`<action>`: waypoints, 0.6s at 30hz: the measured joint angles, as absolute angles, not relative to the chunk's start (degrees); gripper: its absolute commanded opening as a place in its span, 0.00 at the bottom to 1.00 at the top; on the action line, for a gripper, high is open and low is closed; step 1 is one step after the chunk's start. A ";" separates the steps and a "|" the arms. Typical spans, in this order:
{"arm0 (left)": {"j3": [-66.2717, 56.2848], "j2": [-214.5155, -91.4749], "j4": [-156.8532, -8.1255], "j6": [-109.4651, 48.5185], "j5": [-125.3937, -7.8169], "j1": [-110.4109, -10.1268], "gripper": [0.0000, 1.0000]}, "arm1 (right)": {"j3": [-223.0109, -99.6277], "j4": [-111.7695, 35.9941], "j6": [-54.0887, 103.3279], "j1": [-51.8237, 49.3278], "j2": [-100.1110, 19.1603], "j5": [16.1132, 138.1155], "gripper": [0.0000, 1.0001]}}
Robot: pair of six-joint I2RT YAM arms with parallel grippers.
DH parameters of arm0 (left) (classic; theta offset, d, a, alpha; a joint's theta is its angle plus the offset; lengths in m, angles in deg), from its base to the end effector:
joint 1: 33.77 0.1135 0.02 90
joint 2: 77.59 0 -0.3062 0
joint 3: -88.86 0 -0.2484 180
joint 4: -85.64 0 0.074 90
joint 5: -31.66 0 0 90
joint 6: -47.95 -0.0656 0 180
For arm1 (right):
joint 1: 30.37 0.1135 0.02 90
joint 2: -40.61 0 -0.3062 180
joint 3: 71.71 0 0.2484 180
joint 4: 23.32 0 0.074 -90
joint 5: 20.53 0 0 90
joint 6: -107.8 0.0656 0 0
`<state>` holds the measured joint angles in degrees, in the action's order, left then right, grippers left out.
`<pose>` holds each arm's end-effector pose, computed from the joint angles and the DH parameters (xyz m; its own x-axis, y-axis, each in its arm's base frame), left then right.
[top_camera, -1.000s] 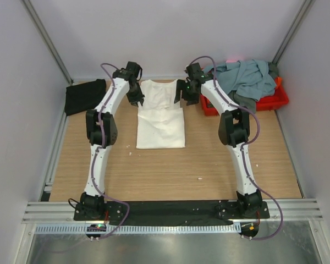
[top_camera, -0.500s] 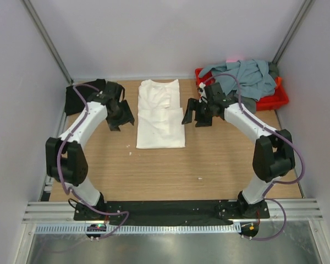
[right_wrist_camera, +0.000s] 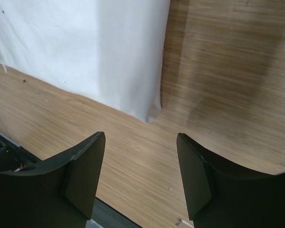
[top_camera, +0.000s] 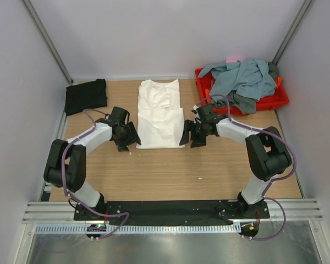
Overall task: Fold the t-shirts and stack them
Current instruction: Fold the tshirt
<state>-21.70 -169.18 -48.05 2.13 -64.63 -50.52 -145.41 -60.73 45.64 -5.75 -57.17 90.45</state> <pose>0.2945 -0.0961 0.1964 -0.8652 -0.4630 -0.1923 -0.3877 0.8611 -0.3290 0.3109 0.1683 0.1967 -0.9606 0.0394 -0.2751 -0.1083 0.8586 0.5011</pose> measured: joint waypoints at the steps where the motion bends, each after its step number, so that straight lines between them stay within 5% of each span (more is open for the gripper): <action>1: -21.79 -169.18 -48.86 2.31 -64.69 -50.52 0.66 | -145.41 -60.01 45.68 -5.75 -57.85 90.47 0.66; 11: -22.86 -169.79 -53.16 2.55 -64.89 -50.70 0.62 | -145.37 -56.69 46.67 -5.73 -61.87 90.69 0.52; 18: -24.26 -170.93 -54.34 2.76 -64.17 -52.66 0.51 | -145.34 -54.77 47.04 -5.73 -62.96 91.10 0.40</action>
